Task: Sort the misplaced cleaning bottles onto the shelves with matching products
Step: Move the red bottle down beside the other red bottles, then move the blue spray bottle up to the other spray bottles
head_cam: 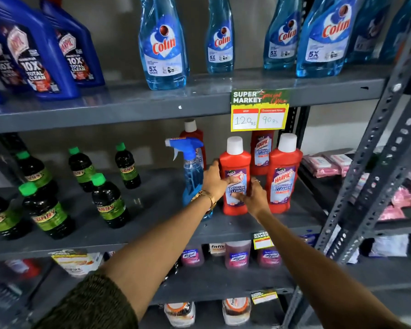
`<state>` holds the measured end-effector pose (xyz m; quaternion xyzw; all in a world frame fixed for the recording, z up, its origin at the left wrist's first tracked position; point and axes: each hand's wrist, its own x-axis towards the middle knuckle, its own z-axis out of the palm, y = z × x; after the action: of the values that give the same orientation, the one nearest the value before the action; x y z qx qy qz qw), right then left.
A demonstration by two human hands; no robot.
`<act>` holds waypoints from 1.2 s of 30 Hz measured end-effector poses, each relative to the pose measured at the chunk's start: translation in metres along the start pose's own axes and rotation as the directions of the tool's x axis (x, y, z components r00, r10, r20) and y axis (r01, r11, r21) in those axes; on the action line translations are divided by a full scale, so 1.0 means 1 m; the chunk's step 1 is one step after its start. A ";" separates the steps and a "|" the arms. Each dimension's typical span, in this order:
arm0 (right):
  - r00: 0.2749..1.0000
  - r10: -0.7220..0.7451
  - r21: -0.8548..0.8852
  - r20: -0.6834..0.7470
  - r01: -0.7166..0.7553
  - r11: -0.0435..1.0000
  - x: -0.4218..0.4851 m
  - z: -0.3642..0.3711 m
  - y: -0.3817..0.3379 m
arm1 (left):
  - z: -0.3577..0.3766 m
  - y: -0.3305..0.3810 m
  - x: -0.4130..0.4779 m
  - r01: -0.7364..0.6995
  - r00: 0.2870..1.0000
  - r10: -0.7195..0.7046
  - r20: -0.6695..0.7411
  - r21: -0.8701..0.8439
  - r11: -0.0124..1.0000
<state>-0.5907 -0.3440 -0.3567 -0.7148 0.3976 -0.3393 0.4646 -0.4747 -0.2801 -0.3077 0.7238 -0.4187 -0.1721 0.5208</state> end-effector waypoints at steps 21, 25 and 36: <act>0.993 0.119 -0.021 0.015 -0.119 0.993 -0.061 0.069 -0.015 | -0.092 -0.045 -0.029 -0.139 0.882 0.198 -0.427 0.165 0.976; 0.995 0.097 -0.074 0.030 -0.094 0.993 -0.053 0.085 -0.022 | -0.097 -0.048 -0.009 0.072 0.997 -0.077 -0.013 -0.239 0.968; 0.999 0.041 0.015 -0.002 -0.040 0.999 -0.070 0.102 -0.025 | -0.114 -0.051 -0.030 0.024 0.977 0.009 0.213 -0.151 0.988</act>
<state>-0.5285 -0.2352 -0.3757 -0.7027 0.4102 -0.3337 0.4760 -0.3919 -0.1817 -0.3138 0.6607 -0.4549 -0.2823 0.5262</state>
